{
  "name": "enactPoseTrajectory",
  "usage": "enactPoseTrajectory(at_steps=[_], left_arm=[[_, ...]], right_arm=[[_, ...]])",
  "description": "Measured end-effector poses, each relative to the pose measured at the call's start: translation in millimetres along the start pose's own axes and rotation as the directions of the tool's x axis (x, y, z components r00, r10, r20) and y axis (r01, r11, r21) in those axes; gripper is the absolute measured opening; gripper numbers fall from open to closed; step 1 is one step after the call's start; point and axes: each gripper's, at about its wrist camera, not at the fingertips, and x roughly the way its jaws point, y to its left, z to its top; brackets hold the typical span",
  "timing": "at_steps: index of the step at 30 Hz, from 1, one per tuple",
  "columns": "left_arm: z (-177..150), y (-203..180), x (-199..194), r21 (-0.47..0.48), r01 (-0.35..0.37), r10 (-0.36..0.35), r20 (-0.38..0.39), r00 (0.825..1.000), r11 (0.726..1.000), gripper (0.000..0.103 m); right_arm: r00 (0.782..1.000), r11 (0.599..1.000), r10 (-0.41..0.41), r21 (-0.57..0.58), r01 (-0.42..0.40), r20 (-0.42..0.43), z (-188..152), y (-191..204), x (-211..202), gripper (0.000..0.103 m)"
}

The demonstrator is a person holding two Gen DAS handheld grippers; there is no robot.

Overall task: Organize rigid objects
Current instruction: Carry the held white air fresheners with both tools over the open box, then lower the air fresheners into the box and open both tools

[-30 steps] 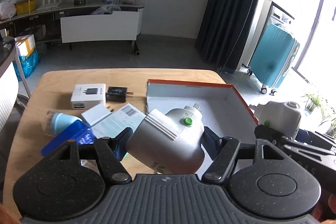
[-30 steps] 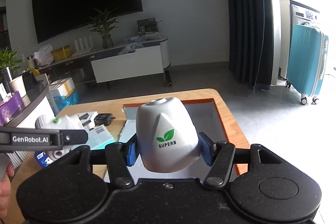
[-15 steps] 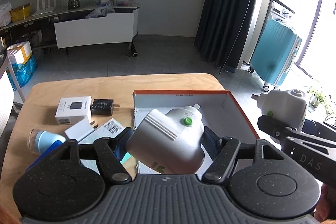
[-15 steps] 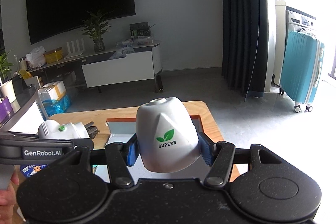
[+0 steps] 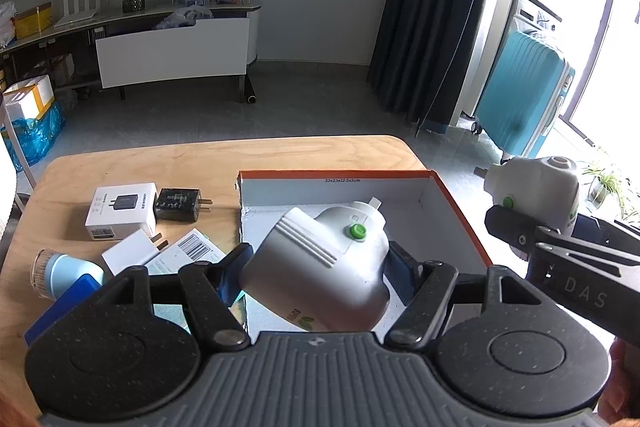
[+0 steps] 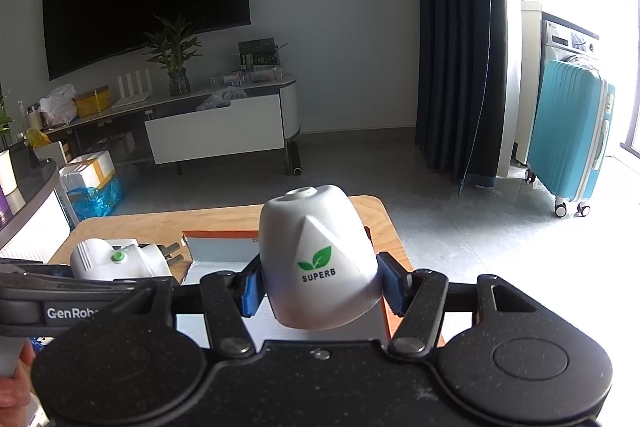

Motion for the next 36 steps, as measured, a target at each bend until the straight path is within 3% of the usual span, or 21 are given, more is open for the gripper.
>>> enactPoseTrajectory(at_steps=[27, 36], left_arm=[[2, 4, 49, -0.034, -0.015, 0.013, -0.069, 0.998, 0.999, 0.071], [10, 2, 66, -0.059, 0.001, -0.005, -0.081, 0.997, 0.998, 0.072]], right_arm=[[0.993, 0.999, -0.016, -0.051, 0.010, -0.117, 4, 4, 72, 0.070], [0.997, 0.998, -0.054, -0.040, 0.051, -0.057, 5, -6, 81, 0.078]])
